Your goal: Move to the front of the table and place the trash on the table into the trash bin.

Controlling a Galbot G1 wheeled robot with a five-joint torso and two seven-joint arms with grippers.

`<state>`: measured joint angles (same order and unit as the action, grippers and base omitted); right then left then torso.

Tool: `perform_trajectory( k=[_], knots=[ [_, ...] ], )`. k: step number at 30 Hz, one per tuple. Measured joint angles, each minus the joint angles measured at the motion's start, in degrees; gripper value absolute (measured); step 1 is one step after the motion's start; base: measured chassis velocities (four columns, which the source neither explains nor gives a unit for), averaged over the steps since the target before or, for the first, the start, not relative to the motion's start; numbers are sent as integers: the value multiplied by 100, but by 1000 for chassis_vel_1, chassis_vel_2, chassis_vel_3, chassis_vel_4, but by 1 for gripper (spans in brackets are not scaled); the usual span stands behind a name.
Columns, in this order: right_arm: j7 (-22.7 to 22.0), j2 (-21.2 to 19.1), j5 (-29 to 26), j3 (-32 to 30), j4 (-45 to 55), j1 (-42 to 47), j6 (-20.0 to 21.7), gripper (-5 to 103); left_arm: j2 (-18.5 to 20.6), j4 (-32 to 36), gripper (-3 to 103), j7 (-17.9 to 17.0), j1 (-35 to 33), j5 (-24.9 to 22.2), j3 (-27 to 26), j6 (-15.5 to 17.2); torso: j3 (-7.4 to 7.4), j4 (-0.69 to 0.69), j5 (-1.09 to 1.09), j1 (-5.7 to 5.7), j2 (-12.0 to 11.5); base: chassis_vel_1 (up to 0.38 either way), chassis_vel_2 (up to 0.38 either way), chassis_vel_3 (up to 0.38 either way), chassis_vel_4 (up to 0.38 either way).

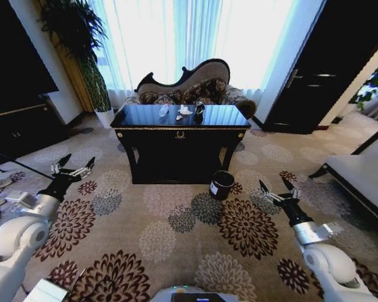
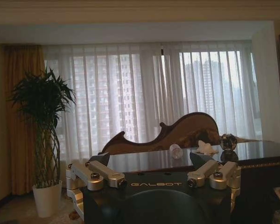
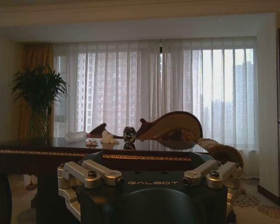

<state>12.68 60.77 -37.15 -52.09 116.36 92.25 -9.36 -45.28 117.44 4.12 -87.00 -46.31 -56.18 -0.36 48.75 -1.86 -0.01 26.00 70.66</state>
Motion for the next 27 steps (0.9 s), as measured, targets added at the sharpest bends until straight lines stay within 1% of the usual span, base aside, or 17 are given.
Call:
perform_trajectory(
  k=[3, 9, 20, 27],
  knots=[
    [-6, 25, -34, -11, 34, 15, 1, 100, -52, -12, 96, -16, 12, 115, 33, 14, 0, 0, 0, 0, 0, 0, 0, 0, 0],
    [-3, 77, -25, -13, 106, 54, 30, 100, -85, -13, 95, -23, -99, 117, -25, -12, 0, 0, 0, 0, 0, 0, 0, 0, 0],
    [-2, 139, 66, 30, 169, 50, 38, 100, -171, -19, 95, -45, -42, 165, -35, 6, 0, 0, 0, 0, 0, 0, 0, 0, 0],
    [6, 251, 88, 28, 198, 136, 16, 100, -220, -44, 95, -52, -28, 180, -6, 34, 0, 0, -2, -1, 1, -95, 95, 98, -93]
  ],
)
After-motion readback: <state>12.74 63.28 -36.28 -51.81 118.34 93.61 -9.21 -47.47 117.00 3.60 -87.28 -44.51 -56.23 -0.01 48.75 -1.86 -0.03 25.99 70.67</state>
